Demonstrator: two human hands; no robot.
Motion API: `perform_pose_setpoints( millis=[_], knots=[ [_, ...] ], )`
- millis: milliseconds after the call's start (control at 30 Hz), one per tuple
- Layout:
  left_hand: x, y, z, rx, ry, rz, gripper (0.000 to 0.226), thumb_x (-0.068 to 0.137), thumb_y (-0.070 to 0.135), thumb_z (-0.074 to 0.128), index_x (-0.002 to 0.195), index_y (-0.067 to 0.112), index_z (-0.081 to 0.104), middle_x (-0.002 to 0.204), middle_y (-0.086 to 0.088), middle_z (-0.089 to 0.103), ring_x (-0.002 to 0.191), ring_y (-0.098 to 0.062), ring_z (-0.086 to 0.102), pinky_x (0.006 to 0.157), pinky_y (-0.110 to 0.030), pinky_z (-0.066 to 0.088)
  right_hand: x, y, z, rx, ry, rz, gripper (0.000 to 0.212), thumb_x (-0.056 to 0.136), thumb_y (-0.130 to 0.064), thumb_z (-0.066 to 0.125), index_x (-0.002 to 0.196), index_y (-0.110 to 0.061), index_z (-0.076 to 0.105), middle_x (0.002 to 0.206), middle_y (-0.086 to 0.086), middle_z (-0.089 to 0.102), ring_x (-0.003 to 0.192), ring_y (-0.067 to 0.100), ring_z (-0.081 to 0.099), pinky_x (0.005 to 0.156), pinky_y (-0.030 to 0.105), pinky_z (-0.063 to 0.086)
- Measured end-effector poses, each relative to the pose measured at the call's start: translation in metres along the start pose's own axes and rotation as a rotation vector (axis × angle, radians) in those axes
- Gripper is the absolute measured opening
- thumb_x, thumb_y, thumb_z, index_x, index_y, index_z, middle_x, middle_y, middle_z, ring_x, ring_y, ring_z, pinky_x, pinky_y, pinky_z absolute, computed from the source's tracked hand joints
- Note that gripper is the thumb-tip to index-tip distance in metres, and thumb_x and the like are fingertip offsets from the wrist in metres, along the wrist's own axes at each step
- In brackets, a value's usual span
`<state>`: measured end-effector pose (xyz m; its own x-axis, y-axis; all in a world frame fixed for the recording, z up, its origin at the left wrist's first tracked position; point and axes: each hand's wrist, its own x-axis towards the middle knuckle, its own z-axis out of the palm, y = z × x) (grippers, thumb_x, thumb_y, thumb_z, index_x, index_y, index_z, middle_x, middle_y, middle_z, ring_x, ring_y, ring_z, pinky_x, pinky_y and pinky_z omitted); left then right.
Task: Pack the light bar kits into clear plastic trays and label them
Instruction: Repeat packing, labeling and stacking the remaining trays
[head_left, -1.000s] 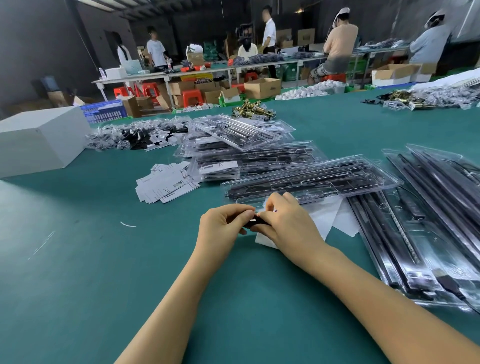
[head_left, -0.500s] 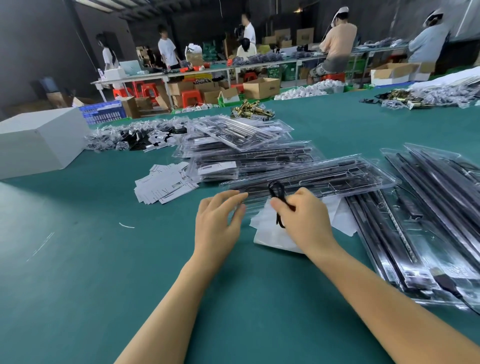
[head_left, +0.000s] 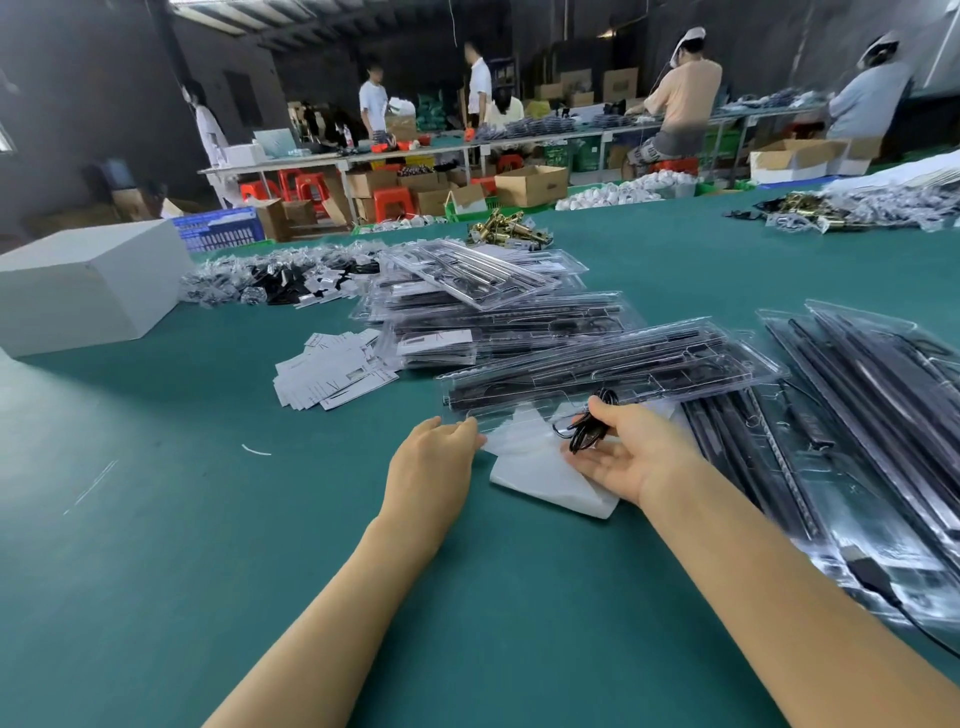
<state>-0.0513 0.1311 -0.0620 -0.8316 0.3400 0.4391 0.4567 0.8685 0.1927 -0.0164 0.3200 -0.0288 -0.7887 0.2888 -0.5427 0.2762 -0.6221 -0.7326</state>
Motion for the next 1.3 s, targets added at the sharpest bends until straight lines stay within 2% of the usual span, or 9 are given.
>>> perform_pose_setpoints(
  millis=[67,133,333,467,600,733,933,1133,1300],
  knots=[
    [-0.006,0.005,-0.006,0.089,0.058,0.102,0.016,0.084,0.016,0.074,0.075,0.007,0.066,0.058,-0.004,0.062,0.065,-0.024,0.059,0.048,-0.028,0.043,0.001,0.001,0.001,0.006,-0.01,-0.031,0.029,0.092,-0.016,0.063,0.114,0.001,0.056,0.115,0.023,0.058,0.093,0.034,0.063,0.08,0.044,0.054],
    [-0.012,0.009,-0.008,0.188,0.138,0.171,0.024,0.068,0.018,0.087,0.06,0.011,0.065,0.044,0.002,0.053,0.042,-0.02,0.05,0.036,-0.019,0.03,0.003,0.003,0.003,0.017,0.005,-0.083,0.017,0.091,-0.015,0.063,0.1,-0.002,0.058,0.103,0.02,0.062,0.083,0.03,0.063,0.083,0.044,0.055],
    [-0.029,0.012,-0.006,0.197,0.208,0.238,0.017,0.071,0.023,0.084,0.064,0.017,0.071,0.049,0.005,0.059,0.045,-0.018,0.059,0.032,-0.021,0.04,0.003,0.009,0.005,0.08,0.106,-0.184,0.013,0.089,-0.014,0.066,0.094,-0.003,0.061,0.087,0.013,0.064,0.077,0.023,0.062,0.08,0.041,0.057],
    [-0.032,0.016,-0.008,0.21,0.274,0.243,0.019,0.07,0.021,0.082,0.061,0.016,0.067,0.042,0.004,0.049,0.037,-0.017,0.05,0.033,-0.017,0.031,-0.001,0.013,0.014,-0.044,0.107,-0.407,0.03,0.087,-0.019,0.069,0.057,-0.012,0.069,0.069,0.006,0.066,0.071,0.019,0.059,0.073,0.036,0.052],
    [-0.031,0.02,-0.013,0.289,0.284,0.278,0.033,0.061,0.016,0.085,0.049,0.017,0.053,0.039,0.003,0.039,0.033,-0.017,0.039,0.033,-0.018,0.025,0.001,0.007,0.02,-0.174,-0.024,-0.566,0.022,0.087,-0.02,0.069,0.078,0.0,0.073,0.075,0.009,0.066,0.07,0.015,0.058,0.07,0.028,0.049],
    [-0.024,0.029,-0.011,0.377,0.22,0.355,0.039,0.047,0.011,0.087,0.043,0.018,0.05,0.036,0.003,0.037,0.033,-0.015,0.035,0.037,-0.016,0.021,0.014,-0.002,0.028,-0.115,-0.111,-0.455,0.014,0.088,-0.015,0.067,0.081,-0.004,0.071,0.077,0.007,0.067,0.069,0.015,0.061,0.063,0.021,0.05],
    [-0.013,0.034,-0.004,0.373,0.159,0.413,0.046,0.017,0.009,0.08,0.036,0.02,0.039,0.035,0.003,0.033,0.033,-0.015,0.032,0.045,-0.018,0.013,0.025,0.002,0.024,0.094,-0.107,-0.245,0.015,0.091,-0.01,0.062,0.081,0.001,0.064,0.076,0.01,0.062,0.066,0.019,0.058,0.057,0.026,0.054],
    [-0.016,0.045,-0.002,0.308,0.218,0.431,0.04,0.02,0.001,0.07,0.04,0.019,0.04,0.041,0.002,0.037,0.033,-0.015,0.033,0.045,-0.019,0.012,0.028,0.002,0.02,0.042,0.018,-0.221,0.023,0.09,-0.025,0.066,0.072,-0.01,0.065,0.069,0.003,0.063,0.056,0.013,0.058,0.045,0.022,0.048],
    [-0.017,0.052,-0.002,0.172,0.179,0.355,0.042,0.022,-0.002,0.075,0.043,0.015,0.041,0.042,-0.001,0.04,0.033,-0.019,0.036,0.042,-0.017,0.012,0.033,0.005,0.014,-0.031,0.143,-0.236,0.023,0.089,-0.032,0.066,0.078,-0.013,0.062,0.078,0.005,0.058,0.074,0.017,0.054,0.055,0.023,0.049]
  ],
)
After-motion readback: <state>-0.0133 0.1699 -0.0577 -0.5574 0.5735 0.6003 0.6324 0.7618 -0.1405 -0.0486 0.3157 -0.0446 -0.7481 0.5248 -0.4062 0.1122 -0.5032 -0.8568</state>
